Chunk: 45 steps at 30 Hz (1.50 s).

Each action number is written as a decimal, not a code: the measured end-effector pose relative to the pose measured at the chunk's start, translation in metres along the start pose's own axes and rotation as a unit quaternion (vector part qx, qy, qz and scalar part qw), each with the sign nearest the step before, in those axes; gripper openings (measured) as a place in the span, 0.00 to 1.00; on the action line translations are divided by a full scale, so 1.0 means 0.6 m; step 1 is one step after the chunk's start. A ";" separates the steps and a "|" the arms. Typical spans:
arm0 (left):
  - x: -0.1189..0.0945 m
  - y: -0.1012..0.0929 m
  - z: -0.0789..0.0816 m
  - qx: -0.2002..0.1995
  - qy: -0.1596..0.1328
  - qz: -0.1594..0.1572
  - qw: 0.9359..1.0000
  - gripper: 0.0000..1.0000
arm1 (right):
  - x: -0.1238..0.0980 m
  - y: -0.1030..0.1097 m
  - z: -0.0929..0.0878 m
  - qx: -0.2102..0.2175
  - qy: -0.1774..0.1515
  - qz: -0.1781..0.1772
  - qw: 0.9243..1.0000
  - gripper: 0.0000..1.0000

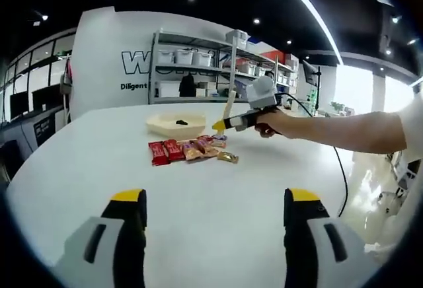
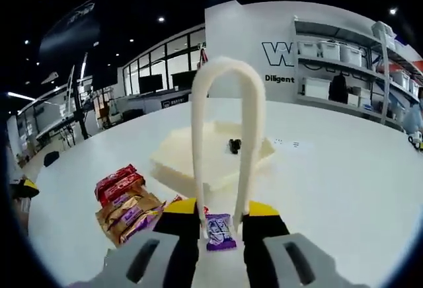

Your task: Place the target food into the container with the food tongs after gripping and lifting it, then release it inside without dropping or visibly crushing the food.

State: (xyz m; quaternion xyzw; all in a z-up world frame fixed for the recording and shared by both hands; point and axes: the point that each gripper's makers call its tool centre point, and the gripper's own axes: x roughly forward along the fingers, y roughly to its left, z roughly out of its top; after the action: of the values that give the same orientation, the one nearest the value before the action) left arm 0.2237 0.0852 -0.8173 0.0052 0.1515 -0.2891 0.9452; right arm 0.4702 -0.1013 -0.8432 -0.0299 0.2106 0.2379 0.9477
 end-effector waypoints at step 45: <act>0.013 -0.004 -0.004 -0.010 -0.004 -0.017 1.000 0.81 | -0.032 0.017 -0.024 0.002 0.048 0.008 0.999 0.11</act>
State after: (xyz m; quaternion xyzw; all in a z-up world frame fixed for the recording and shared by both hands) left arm 0.2277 0.0794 -0.8218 -0.0078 0.1506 -0.3040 0.9407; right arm 0.4443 -0.1031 -0.8479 -0.0371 0.2563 0.2437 0.9346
